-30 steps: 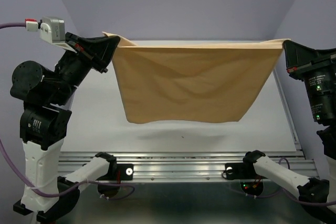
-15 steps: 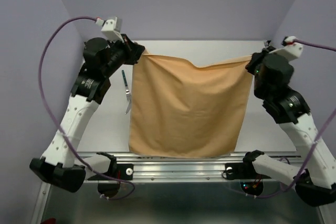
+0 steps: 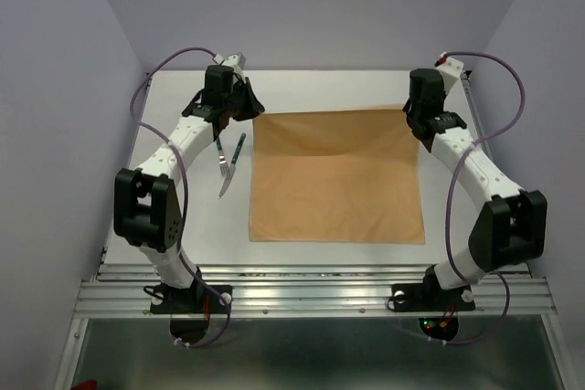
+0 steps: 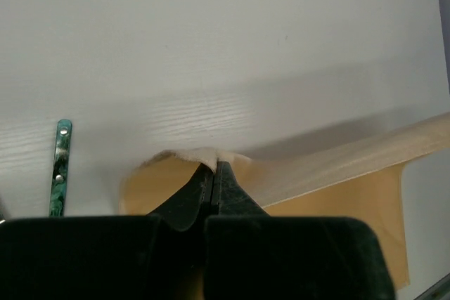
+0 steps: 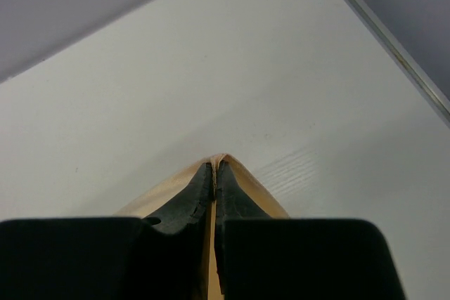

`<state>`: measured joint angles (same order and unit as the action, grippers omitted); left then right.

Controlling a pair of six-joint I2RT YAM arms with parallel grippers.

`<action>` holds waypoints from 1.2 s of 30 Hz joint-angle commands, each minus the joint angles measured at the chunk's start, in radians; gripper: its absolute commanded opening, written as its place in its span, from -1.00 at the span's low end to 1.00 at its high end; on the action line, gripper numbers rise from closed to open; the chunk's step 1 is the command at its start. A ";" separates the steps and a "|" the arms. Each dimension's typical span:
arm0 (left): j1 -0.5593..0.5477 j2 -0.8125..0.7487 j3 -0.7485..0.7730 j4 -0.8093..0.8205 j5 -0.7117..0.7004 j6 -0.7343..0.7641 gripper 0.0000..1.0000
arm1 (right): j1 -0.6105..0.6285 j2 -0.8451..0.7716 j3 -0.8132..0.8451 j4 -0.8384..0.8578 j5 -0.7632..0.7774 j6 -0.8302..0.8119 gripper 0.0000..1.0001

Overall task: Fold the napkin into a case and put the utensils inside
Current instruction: Flatten out the crumpled napkin at the center of the board, then fold and flatten the napkin at the center of the board.

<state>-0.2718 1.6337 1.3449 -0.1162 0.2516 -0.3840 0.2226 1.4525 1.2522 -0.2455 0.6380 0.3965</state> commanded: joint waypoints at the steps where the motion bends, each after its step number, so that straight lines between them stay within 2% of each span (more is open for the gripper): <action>1: 0.025 0.099 0.155 0.058 -0.003 -0.004 -1.00 | -0.058 0.120 0.101 0.132 -0.089 -0.008 -0.99; 10: 0.049 0.417 0.511 -0.039 0.028 0.004 -1.00 | -0.138 0.409 0.380 0.140 -0.215 -0.004 -0.99; 13: 0.049 0.503 0.687 -0.083 0.038 0.011 -1.00 | -0.147 0.446 0.421 0.138 -0.250 -0.004 -0.99; 17: 0.049 0.548 0.749 -0.117 0.058 0.019 -1.00 | -0.157 0.436 0.405 0.129 -0.284 0.016 -0.99; 24: 0.049 0.439 0.582 -0.125 0.071 0.036 -1.00 | -0.166 0.309 0.202 0.062 -0.347 0.116 -0.99; 28: 0.045 0.280 0.360 -0.116 0.071 0.034 -1.00 | -0.166 0.133 0.002 0.042 -0.362 0.168 -0.99; 36: 0.023 0.048 0.015 -0.036 0.127 -0.038 -1.00 | -0.166 -0.130 -0.259 -0.040 -0.442 0.209 -0.99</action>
<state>-0.2363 1.8111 1.4597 -0.2268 0.3389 -0.3882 0.0647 1.4342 1.0912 -0.2539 0.2405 0.5697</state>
